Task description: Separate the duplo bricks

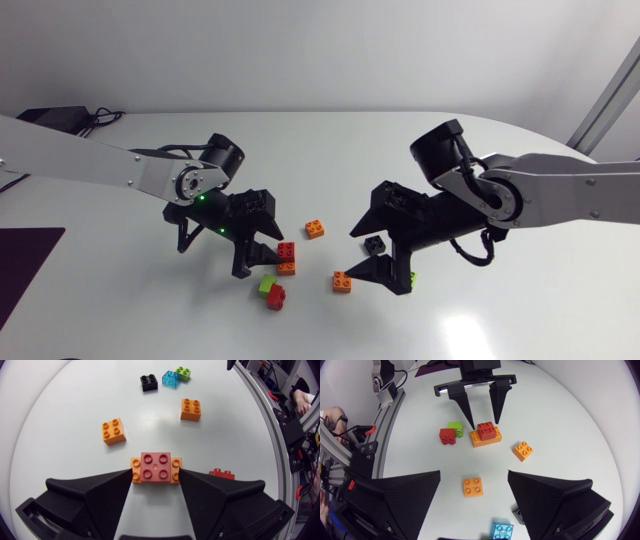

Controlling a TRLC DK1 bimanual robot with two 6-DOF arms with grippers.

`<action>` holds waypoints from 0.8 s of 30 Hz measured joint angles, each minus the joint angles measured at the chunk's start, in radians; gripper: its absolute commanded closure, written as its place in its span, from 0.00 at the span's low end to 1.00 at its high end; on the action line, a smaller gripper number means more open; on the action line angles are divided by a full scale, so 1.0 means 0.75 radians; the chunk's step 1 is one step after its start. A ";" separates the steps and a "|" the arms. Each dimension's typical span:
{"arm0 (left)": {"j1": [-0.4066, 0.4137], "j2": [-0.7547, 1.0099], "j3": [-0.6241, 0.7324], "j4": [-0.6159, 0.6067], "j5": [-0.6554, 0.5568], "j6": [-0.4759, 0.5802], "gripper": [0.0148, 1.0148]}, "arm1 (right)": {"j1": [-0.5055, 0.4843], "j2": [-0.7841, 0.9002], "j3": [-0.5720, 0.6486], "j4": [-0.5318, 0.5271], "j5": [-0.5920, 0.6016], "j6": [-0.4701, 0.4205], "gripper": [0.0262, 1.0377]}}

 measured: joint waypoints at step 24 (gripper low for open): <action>-0.043 0.023 0.001 0.059 0.037 -0.231 0.70 | 0.021 -0.046 -0.009 0.077 0.089 0.062 0.07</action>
